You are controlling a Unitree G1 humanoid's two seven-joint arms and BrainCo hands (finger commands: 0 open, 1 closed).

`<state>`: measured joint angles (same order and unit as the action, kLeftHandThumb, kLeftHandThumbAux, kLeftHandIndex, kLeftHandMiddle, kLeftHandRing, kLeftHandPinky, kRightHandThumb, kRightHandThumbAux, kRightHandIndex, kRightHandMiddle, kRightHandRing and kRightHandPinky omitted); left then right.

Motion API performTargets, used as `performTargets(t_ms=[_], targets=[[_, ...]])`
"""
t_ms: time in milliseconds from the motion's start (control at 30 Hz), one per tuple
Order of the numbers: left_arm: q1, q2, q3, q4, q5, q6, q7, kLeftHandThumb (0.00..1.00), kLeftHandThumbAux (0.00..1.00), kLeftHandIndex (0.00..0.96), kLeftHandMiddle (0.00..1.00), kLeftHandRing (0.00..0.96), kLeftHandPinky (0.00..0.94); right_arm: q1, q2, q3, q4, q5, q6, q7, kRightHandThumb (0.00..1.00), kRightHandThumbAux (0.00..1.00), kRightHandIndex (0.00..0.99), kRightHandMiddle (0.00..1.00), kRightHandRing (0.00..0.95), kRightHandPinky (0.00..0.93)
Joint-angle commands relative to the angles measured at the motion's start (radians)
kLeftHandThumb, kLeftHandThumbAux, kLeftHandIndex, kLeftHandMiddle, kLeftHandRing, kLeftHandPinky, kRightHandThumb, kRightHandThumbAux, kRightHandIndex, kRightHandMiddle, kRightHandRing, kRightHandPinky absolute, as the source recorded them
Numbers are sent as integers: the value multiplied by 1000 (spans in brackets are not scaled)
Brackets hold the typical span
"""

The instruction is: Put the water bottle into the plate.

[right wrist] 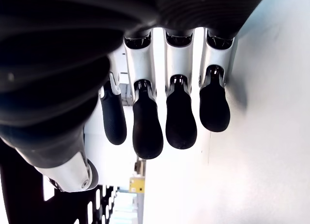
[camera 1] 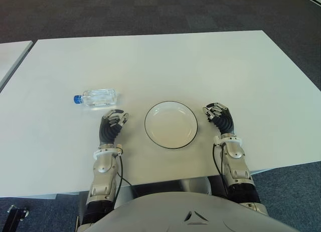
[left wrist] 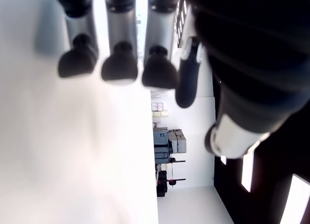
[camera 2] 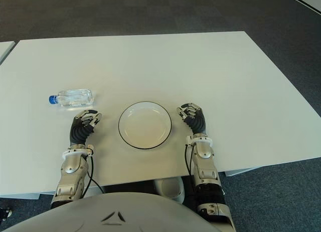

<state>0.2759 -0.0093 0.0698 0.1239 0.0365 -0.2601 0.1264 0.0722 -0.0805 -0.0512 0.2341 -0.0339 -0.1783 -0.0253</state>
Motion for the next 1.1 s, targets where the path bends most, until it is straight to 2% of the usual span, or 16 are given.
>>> performTargets(t_ms=[33, 300, 400, 533, 633, 767, 867, 1100], targets=[[-1, 12, 7, 1, -5, 14, -16, 700, 720, 436, 845, 841, 799, 22, 12, 9, 24, -8, 22, -5, 704, 730, 438, 714, 697, 685], [-5, 29, 4, 18, 41, -31, 12, 701, 721, 437, 847, 843, 822, 25, 17, 13, 16, -6, 32, -8, 704, 730, 438, 710, 693, 681], [-3, 34, -5, 10, 108, -37, 57, 702, 721, 437, 846, 842, 819, 26, 17, 13, 14, -4, 35, -7, 704, 730, 438, 713, 698, 683], [51, 11, -61, -170, 290, 53, 140, 704, 720, 437, 838, 833, 810, 27, 20, 14, 15, -4, 37, -9, 704, 730, 438, 716, 701, 684], [41, 78, -87, -153, 515, 65, 256, 704, 719, 437, 829, 822, 809, 28, 22, 13, 15, -3, 32, -11, 703, 730, 438, 716, 698, 679], [22, 136, -103, -134, 659, 93, 318, 705, 717, 438, 819, 809, 802, 29, 24, 15, 16, -4, 27, -13, 703, 730, 438, 716, 698, 677], [5, 175, -116, -117, 737, 114, 352, 706, 716, 438, 806, 795, 784, 29, 24, 15, 17, -5, 23, -15, 703, 730, 438, 718, 701, 682], [-27, 253, -140, -152, 857, 200, 331, 706, 715, 438, 788, 779, 762, 29, 24, 13, 17, -6, 25, -15, 703, 730, 438, 723, 706, 686]])
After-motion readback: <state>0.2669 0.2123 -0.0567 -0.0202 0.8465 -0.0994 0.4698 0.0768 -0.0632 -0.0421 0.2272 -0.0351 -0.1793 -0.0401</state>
